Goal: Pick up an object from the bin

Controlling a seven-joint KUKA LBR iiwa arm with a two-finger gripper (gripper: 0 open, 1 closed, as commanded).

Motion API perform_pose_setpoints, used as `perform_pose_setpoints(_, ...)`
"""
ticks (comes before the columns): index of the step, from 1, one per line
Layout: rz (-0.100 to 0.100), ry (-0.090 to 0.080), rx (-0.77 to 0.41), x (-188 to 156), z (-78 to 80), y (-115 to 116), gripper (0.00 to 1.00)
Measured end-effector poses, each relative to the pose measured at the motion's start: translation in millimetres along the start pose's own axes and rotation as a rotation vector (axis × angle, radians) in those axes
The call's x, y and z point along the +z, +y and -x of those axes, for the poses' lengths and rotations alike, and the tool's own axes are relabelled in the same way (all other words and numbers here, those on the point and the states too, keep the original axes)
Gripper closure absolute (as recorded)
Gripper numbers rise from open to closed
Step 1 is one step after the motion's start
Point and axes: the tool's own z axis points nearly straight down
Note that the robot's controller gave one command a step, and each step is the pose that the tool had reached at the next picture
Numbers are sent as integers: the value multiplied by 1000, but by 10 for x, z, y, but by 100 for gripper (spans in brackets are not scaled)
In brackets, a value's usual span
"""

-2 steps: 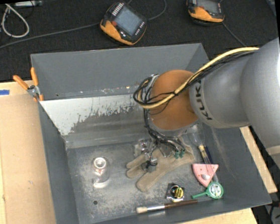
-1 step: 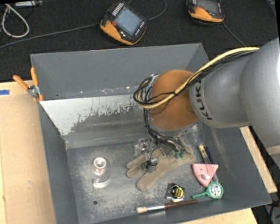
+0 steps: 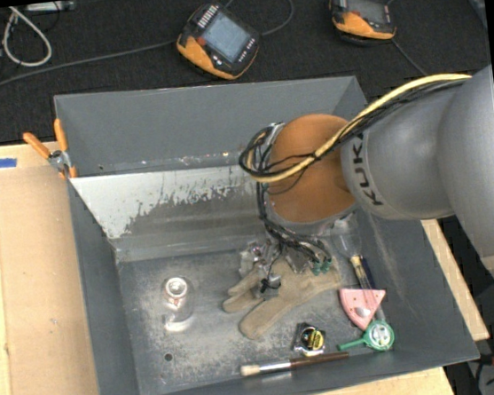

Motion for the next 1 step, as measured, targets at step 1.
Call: perform_pose_setpoints(1,0,0,0,-277,-1,6,100)
